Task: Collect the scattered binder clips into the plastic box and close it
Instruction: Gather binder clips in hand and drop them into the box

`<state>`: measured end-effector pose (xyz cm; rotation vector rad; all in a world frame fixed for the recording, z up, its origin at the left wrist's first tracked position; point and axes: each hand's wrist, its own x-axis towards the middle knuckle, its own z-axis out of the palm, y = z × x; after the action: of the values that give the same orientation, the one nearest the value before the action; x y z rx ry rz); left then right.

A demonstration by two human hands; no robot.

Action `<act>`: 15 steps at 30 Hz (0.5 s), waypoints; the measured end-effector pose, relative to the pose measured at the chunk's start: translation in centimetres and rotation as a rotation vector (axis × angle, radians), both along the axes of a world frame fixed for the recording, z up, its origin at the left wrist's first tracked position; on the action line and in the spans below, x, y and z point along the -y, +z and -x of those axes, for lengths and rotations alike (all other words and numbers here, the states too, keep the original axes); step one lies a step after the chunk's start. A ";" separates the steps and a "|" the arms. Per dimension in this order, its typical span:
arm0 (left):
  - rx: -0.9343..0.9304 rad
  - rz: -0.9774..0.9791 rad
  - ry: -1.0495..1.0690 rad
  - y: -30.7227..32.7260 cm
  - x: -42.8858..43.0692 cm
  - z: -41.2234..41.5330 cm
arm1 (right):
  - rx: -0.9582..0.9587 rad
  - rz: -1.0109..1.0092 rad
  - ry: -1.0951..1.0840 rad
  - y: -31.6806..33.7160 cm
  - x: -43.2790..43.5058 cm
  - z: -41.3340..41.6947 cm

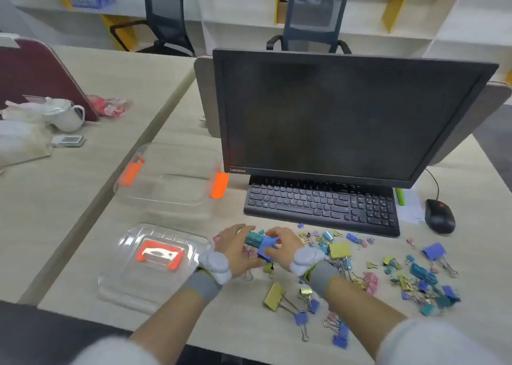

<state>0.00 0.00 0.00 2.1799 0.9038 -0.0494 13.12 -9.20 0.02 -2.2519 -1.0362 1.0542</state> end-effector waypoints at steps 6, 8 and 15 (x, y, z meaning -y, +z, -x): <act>-0.329 -0.361 -0.375 -3.1 -1.8 -1.1 | 0.315 0.227 0.190 -2.4 -1.5 1.3; -0.397 -0.419 -0.468 -3.7 -2.6 -1.3 | 0.384 0.251 0.203 -2.7 -1.7 1.3; -0.317 -0.435 -0.535 -4.4 -3.4 -1.7 | 0.403 0.304 0.122 -3.5 -1.6 1.4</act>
<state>1.70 3.38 -4.40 2.8279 0.4957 -0.5109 11.68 -7.64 -3.51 -2.7573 -1.2562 0.8707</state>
